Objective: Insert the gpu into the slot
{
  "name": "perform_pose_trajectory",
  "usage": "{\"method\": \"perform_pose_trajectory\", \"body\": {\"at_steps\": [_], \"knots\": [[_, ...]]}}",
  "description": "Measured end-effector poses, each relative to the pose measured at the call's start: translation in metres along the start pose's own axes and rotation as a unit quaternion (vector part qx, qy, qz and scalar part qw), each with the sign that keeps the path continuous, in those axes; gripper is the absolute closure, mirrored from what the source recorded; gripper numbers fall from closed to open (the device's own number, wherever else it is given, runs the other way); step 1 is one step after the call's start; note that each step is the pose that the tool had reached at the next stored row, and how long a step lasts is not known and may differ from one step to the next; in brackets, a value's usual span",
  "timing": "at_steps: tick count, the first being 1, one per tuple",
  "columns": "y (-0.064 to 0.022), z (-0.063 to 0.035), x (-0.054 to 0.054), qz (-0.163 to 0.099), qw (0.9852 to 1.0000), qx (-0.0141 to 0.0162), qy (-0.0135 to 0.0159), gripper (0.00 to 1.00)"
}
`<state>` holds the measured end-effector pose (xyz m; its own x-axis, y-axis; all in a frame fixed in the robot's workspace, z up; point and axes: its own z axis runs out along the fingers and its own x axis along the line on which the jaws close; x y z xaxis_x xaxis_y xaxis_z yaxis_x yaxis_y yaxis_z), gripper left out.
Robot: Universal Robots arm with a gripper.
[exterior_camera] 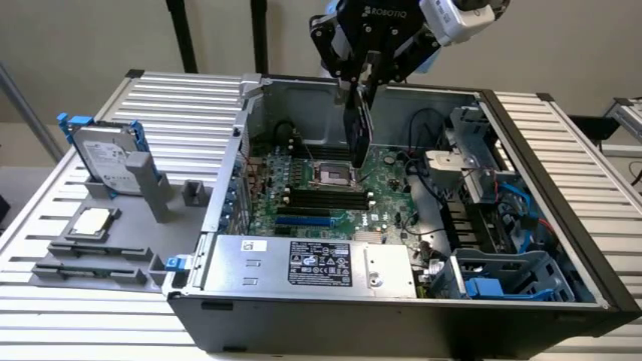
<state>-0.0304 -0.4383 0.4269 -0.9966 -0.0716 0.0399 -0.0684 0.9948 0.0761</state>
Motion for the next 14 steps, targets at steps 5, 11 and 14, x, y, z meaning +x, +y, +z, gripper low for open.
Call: {"method": "perform_pose_trajectory", "body": {"at_steps": [5,11,14], "knots": [[0.0000,0.0002,0.0000,-0.045,0.9990,0.0018,0.0035,0.74],[0.0000,0.0004,0.0000,-0.100,0.9949,0.0040,0.0076,0.74],[-0.0001,0.0005,0.0000,-0.126,0.9919,0.0051,0.0097,0.74]]}}
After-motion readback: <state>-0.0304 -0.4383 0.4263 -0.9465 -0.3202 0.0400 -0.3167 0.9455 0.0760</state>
